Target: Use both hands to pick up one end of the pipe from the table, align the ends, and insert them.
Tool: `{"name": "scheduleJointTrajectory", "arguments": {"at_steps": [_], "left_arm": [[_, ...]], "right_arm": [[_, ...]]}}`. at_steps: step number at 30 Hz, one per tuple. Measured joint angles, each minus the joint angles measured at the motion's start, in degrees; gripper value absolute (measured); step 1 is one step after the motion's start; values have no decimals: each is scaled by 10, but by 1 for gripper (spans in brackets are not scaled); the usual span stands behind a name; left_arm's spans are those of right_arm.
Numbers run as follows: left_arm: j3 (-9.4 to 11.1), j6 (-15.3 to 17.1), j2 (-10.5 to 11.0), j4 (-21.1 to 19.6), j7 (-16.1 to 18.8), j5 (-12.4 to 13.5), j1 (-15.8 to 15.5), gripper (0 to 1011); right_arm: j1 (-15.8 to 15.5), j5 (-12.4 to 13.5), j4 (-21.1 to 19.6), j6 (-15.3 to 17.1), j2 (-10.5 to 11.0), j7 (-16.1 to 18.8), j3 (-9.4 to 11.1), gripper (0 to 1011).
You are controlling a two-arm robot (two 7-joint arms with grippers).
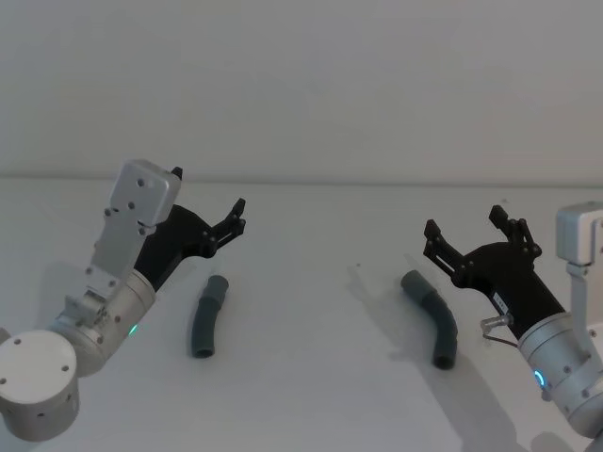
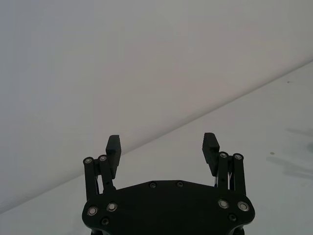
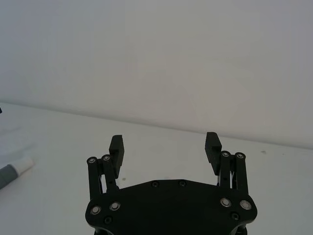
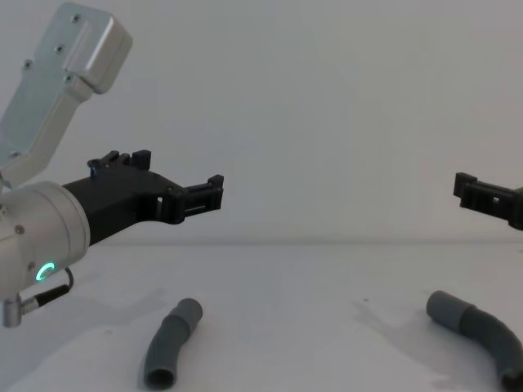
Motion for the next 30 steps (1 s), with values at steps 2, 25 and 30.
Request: {"name": "scheduleJointTrajectory", "arguments": {"at_steps": [2,25,30], "left_arm": [[0,0,0,0,0,0,0,1001],[0,0,0,0,0,0,0,1001],[0,5,0,-2,0,0,1,1001]], "right_arm": [[0,0,0,0,0,0,0,1004],[0,0,0,0,0,0,0,1004],[0,0,0,0,0,0,0,1004]]}}
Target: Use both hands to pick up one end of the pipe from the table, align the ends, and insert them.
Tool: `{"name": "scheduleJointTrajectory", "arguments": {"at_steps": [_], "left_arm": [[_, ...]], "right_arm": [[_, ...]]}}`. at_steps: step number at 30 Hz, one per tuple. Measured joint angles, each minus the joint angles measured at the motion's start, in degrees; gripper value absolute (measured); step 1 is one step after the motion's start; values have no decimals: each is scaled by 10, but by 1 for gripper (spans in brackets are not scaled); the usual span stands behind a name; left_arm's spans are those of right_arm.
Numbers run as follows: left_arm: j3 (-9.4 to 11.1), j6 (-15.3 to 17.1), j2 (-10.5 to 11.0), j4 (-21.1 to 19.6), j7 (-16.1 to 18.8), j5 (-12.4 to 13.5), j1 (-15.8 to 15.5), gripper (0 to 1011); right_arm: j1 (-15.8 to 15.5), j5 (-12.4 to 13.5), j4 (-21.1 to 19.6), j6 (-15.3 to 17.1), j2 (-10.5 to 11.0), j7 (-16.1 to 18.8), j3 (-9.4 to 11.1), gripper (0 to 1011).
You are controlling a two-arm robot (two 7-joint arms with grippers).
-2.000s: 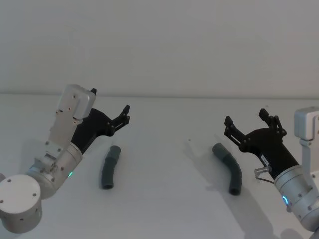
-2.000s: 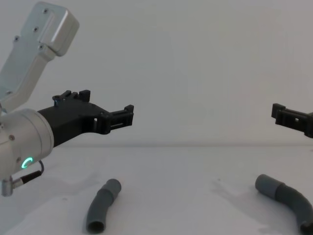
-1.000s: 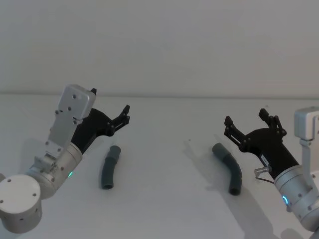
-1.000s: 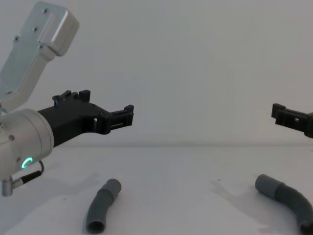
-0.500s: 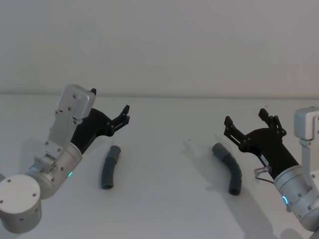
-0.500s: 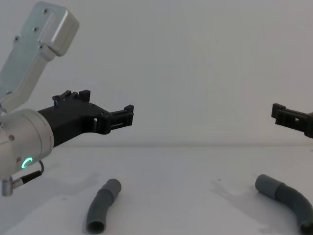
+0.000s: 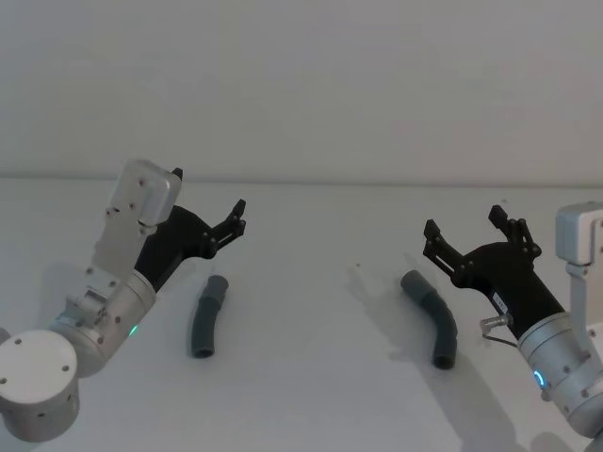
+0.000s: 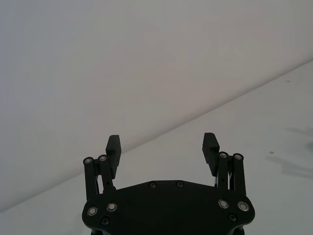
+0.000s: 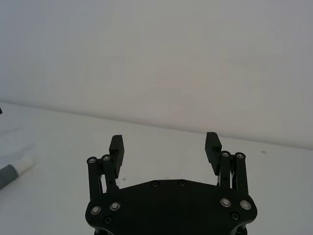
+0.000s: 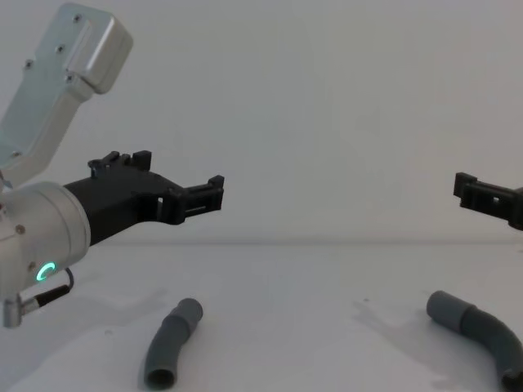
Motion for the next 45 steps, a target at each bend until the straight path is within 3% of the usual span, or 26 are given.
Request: {"name": "scheduleJointTrajectory", "arguments": {"at_steps": [10,21,26,32,45], "left_arm": [[1,46,-4,-20,-7,-12,8,1001],[4,150,-14,-69,-7,-37,31,1001],[5,206,-23,-97,7,-46,47,1001],[4,250,-32,-123,26,-51,71,1001],[-12,278,-44,-154,56,-54,113,1001]], "right_arm": [[0,0,0,0,0,0,0,1004],[0,0,0,0,0,0,0,1004],[0,0,0,0,0,0,0,1004],[0,0,0,0,0,0,0,1004],[0,0,0,0,0,0,0,1004]]}}
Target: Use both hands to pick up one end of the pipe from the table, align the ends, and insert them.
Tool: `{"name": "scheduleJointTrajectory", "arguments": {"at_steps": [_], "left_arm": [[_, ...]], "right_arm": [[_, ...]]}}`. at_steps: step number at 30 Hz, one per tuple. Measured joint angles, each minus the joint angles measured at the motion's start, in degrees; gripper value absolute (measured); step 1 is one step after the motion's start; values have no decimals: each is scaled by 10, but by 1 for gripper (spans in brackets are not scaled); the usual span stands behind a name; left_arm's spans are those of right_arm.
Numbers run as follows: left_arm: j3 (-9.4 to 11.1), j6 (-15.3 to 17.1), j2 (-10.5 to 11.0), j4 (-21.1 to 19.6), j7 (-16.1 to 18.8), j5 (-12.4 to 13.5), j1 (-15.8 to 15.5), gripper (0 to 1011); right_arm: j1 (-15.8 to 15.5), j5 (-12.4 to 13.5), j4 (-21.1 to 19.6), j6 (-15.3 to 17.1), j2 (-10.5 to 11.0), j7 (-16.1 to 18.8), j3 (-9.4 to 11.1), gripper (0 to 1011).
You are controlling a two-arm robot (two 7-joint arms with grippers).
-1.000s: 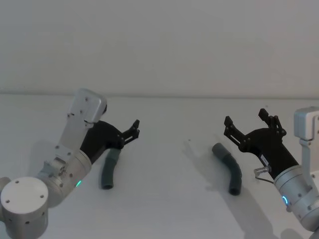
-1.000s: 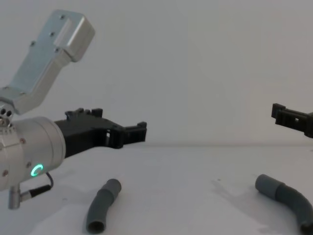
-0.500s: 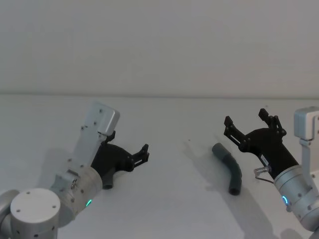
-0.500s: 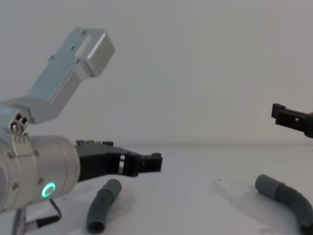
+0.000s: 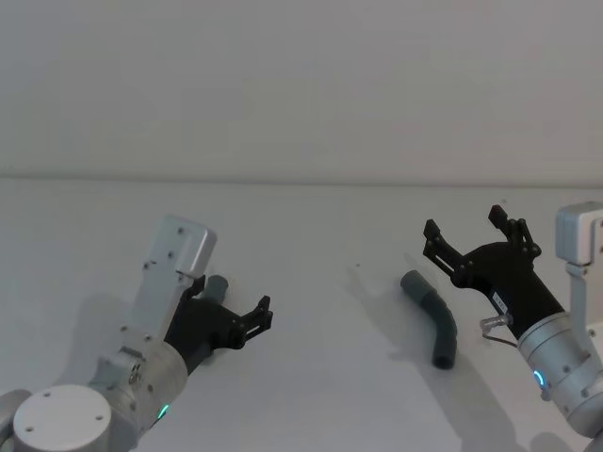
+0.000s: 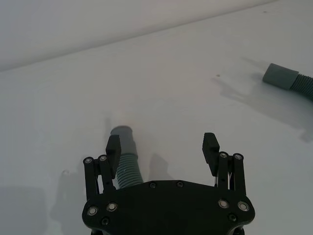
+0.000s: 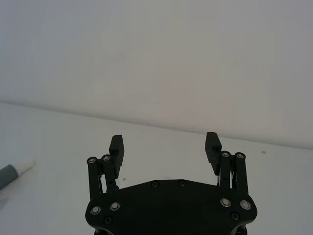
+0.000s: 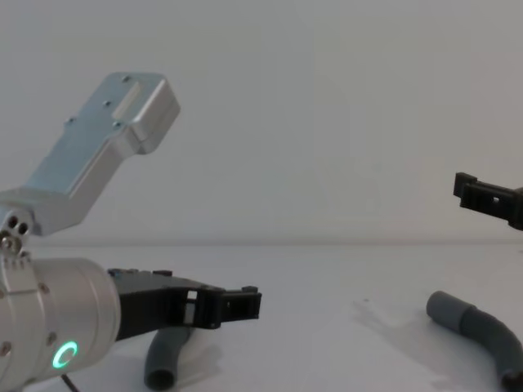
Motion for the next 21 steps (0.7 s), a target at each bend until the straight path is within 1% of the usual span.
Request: {"name": "scheduleJointTrajectory", "arguments": {"at_steps": [11,13,21], "left_arm": [[-16,-7,-15,-8,20,2,22,1001],[-21,-9,-20,-8,23,0,27,1001],[-31,-6,-32,-3,26,-9,34,1001]], "right_arm": [[0,0,0,0,0,0,0,1004],[0,0,0,0,0,0,0,1004],[0,0,0,0,0,0,0,1004]]}}
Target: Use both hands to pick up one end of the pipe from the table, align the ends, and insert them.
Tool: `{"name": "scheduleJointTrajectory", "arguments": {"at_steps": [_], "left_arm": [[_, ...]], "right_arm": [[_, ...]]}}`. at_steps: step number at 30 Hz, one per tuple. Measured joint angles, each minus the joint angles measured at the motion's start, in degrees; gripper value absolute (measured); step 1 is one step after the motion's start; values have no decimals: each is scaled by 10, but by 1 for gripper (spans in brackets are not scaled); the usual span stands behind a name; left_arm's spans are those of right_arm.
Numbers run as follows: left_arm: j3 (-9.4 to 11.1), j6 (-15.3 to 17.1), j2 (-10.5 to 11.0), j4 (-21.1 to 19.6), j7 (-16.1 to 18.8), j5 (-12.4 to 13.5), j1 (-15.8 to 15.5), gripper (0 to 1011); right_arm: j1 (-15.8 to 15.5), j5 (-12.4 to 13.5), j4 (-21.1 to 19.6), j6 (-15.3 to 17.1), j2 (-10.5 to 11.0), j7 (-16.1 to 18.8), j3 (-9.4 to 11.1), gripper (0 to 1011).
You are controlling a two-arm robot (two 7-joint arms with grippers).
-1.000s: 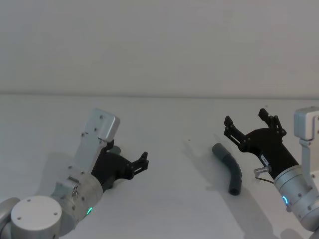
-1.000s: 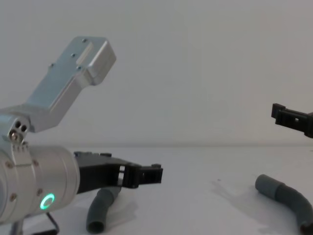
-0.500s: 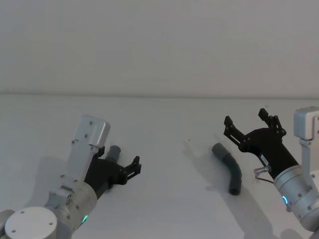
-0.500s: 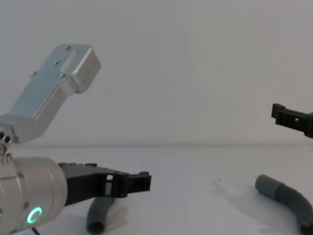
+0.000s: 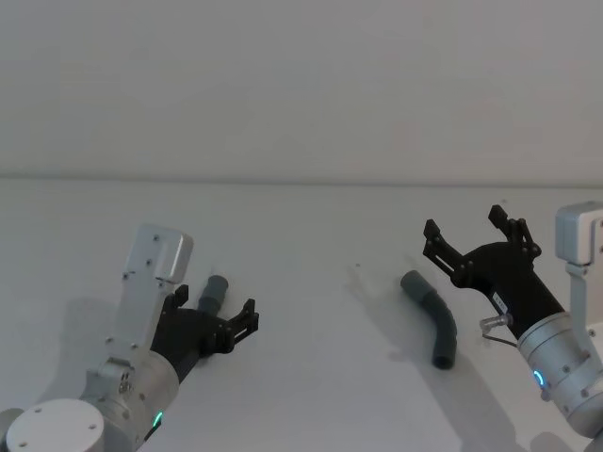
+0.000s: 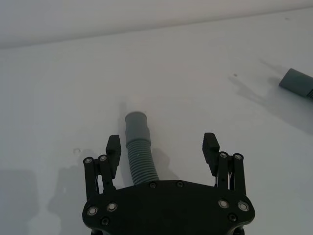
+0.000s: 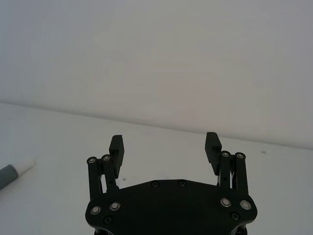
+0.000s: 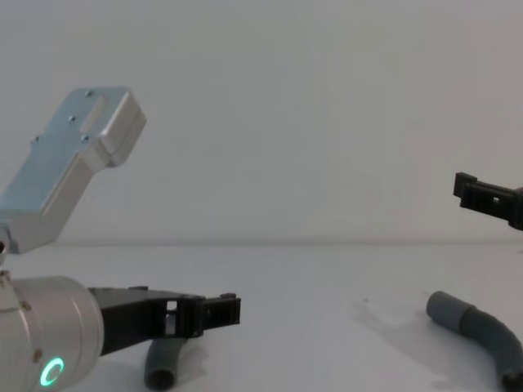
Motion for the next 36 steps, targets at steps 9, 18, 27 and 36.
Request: {"name": "scheduleJointTrajectory", "arguments": {"at_steps": [9,18,27,36], "left_arm": [[-6,28,-6,3,-4,-8,-3,1001],[1,68,1,3,-6,2,-20,1001],[7,97,3,3,-6,13,-35,1001],[2,108,-7,4,-2,15,-36,1001]], "right_arm": [[0,0,0,0,0,0,0,1004],[0,0,0,0,0,0,0,1004],[0,0,0,0,0,0,0,1004],[0,0,0,0,0,0,0,1004]]}}
